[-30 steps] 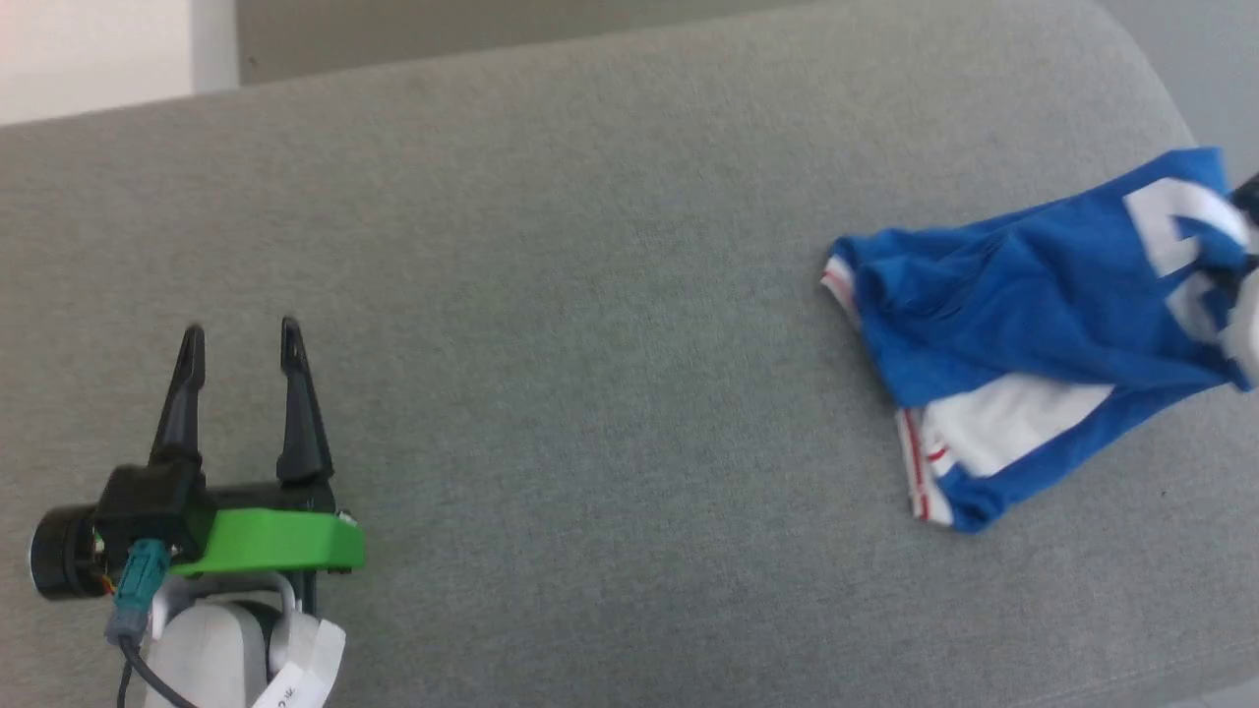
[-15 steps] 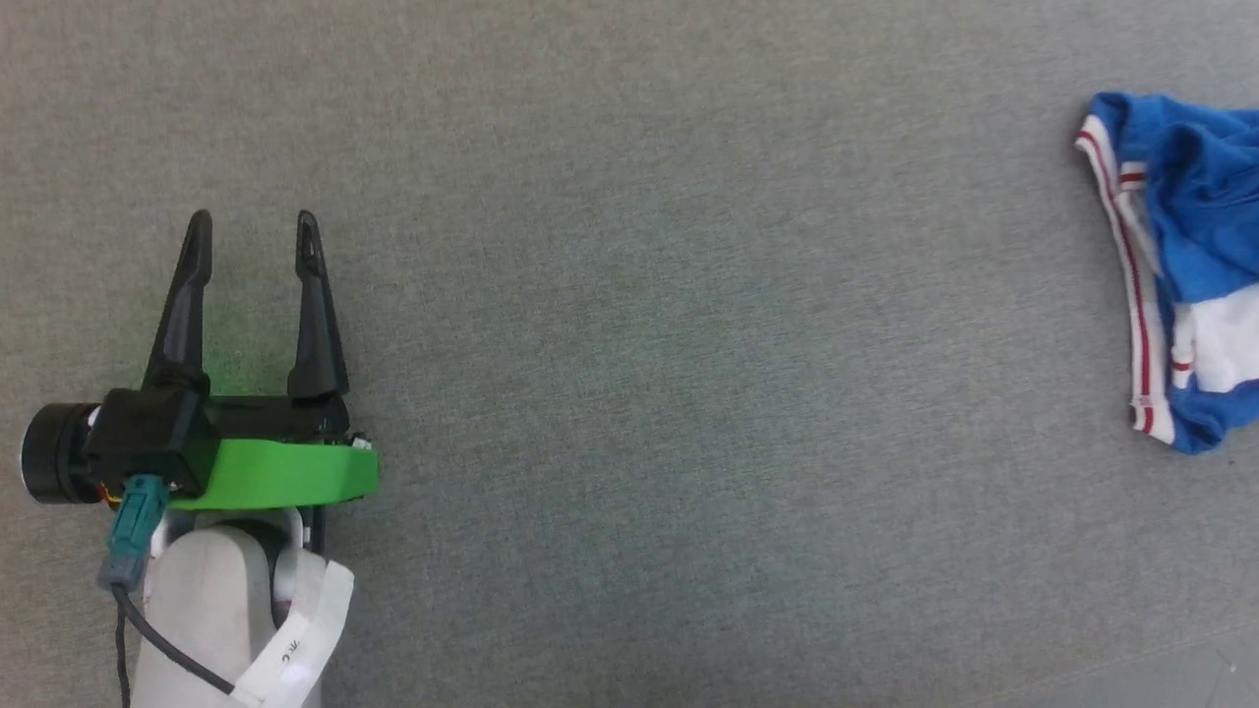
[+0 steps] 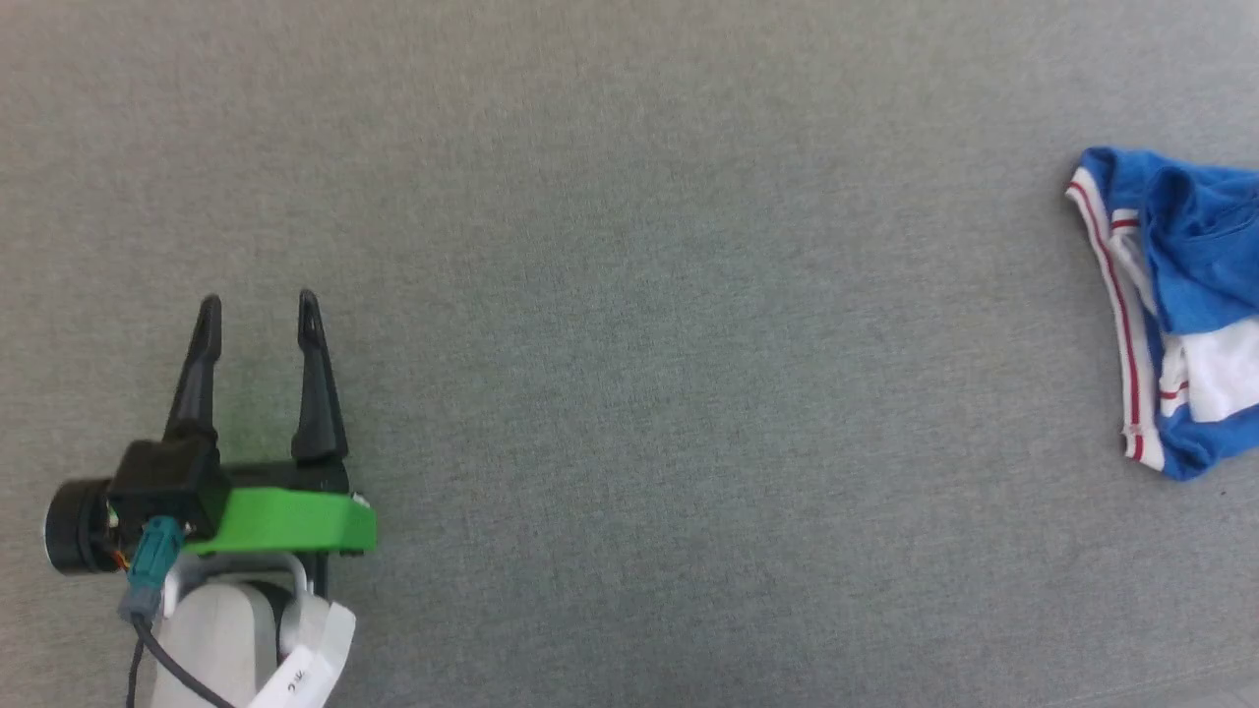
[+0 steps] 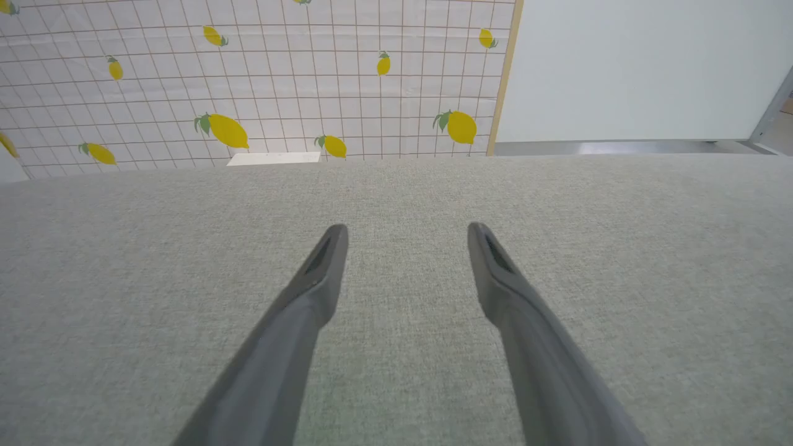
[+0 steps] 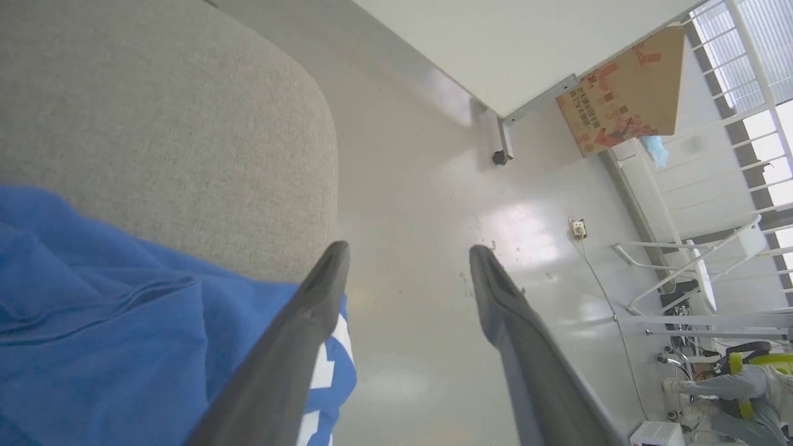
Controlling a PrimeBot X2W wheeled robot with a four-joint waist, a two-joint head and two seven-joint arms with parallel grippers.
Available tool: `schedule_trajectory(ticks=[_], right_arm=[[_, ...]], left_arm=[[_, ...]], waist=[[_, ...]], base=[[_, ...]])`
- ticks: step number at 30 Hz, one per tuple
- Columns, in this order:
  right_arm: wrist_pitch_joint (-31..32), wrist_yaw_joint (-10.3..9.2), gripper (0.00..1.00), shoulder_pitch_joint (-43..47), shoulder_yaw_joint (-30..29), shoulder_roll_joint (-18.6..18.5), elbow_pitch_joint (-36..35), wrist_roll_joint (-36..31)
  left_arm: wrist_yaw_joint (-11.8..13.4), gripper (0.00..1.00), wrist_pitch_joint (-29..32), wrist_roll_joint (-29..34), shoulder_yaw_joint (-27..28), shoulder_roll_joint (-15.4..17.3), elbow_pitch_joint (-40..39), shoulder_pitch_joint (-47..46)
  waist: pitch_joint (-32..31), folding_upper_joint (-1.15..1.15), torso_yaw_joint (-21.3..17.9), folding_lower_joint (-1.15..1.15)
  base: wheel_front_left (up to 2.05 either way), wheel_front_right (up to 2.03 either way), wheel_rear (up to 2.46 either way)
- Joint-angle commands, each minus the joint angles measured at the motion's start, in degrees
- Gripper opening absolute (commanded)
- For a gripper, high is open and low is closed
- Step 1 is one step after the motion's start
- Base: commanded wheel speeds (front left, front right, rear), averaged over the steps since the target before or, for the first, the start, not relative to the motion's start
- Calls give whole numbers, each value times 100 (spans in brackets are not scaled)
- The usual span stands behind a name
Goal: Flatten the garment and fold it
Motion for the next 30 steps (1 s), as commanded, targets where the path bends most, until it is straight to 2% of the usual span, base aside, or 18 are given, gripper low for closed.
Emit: schedule_trajectory(ticks=[1,8,11,14,18,21,23,30], right_arm=[[-260,-11,100,-58,-157,152,-57,-208],[-1483,-11,100,150,-1346,961,-708,-1106],[-1652,-11,100,381,-1781,1390,-1195,-1389],[-1689,-11,100,741,-1960,1903,-1922,-1515],[-1693,-11,100,1342,-2028,2485,-2820,-1193],[-1694,-11,100,1898,-1973,2828,-3221,-904],[-1695,-11,100,2264,-1983,3076,-3331,-754],[-1695,-11,100,3385,-1916,3559,-3338,-481]], left_arm=[[47,100,-22,-38,23,-19,38,99],[139,100,-22,-84,32,-50,88,440],[164,100,-22,-108,6,-58,110,543],[174,100,-22,-148,0,-64,166,638],[163,100,-22,-205,4,-69,260,723],[175,100,-22,-242,-15,-72,332,839],[184,100,-22,-261,-41,-73,380,938],[213,100,-22,-315,-189,-75,516,1202]], waist=[[-620,0,88,0],[-1182,0,253,0],[-1370,0,370,0],[-1552,0,482,0],[-1779,0,624,0],[-1983,0,731,0],[-2115,0,794,0],[-2503,0,1016,0]], base=[[0,0,0],[0,0,0],[0,0,0],[0,0,0],[0,0,0],[0,0,0],[0,0,0],[0,0,0]])
